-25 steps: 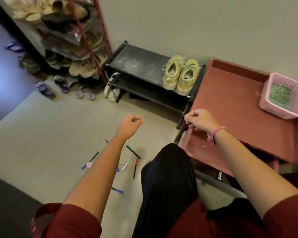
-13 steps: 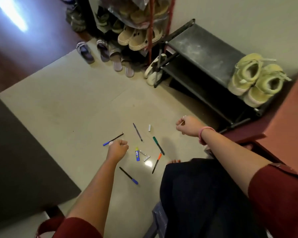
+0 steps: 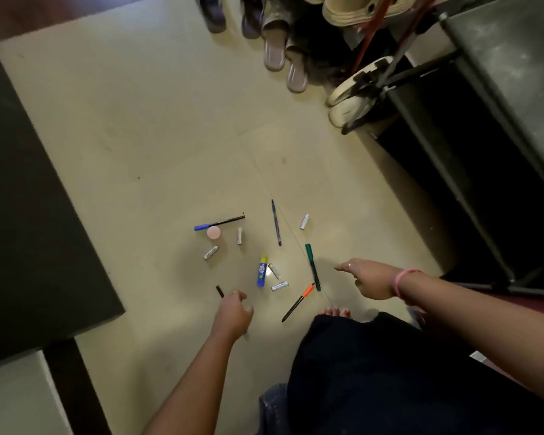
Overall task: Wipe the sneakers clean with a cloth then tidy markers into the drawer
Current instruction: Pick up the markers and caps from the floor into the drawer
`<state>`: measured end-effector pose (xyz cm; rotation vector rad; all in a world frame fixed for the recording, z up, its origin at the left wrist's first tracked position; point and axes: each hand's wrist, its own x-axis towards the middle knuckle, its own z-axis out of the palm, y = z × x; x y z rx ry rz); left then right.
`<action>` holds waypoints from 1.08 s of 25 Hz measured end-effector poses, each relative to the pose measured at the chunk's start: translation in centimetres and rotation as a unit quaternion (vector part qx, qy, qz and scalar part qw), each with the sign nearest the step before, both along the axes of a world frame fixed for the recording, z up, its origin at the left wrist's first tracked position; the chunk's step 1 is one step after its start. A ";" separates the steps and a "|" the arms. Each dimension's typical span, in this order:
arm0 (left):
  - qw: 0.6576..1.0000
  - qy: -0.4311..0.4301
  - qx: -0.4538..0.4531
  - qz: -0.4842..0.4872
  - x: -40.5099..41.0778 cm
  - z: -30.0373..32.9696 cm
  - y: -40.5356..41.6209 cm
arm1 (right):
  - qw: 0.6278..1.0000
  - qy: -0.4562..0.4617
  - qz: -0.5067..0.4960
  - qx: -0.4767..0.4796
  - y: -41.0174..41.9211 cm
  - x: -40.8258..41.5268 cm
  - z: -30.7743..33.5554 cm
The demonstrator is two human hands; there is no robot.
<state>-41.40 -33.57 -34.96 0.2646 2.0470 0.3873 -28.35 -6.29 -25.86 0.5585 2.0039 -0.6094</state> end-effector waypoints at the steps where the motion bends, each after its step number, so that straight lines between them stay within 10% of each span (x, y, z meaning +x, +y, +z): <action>1: 1.000 0.000 0.003 0.000 0.5 -0.8 0.1 | 1.000 -0.005 0.005 -0.002 0.2 0.1 -1.1; 14: 0.986 0.004 -0.002 -0.164 7.1 -6.6 6.3 | 0.981 -0.083 -0.135 -0.114 -1.5 1.2 -13.9; 21: 0.945 -0.006 -0.038 -0.326 9.0 -8.1 9.1 | 0.999 -0.029 -0.002 -0.032 -2.5 0.9 -18.6; 27: 0.904 -0.037 -0.105 -0.414 11.2 -9.1 8.7 | 0.989 0.107 -0.104 -0.020 -1.5 1.4 -17.9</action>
